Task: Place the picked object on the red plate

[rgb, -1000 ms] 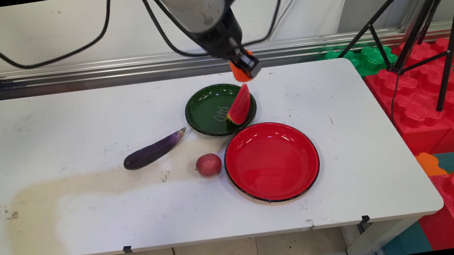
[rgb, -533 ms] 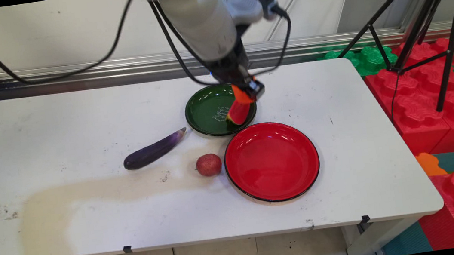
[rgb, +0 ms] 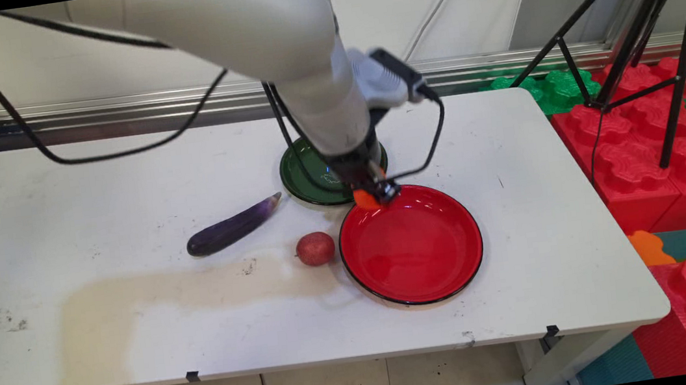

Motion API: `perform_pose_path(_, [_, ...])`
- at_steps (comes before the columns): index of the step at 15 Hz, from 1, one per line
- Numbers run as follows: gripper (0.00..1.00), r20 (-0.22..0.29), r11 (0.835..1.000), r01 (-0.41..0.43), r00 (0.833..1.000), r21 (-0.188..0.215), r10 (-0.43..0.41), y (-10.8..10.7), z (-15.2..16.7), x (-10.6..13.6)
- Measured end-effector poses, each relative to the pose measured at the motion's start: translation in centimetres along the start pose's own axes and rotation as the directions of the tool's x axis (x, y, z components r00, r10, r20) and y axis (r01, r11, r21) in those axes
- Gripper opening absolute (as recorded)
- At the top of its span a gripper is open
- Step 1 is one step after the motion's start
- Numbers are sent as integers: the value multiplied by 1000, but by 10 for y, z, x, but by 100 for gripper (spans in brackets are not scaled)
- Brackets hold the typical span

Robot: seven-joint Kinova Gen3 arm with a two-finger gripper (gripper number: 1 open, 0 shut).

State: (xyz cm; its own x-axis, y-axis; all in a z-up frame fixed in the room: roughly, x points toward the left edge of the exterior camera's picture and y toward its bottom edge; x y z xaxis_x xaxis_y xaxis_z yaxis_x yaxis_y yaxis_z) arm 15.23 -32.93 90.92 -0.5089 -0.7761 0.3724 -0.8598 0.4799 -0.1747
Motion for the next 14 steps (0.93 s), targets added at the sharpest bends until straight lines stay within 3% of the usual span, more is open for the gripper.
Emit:
perform_pose_path(7, [0, 75, 1000, -17, 997, -25, 19, 17, 46, -22])
perform_pose_path(14, [0, 97, 996, -67, 993, -51, 72, 26, 75, -33])
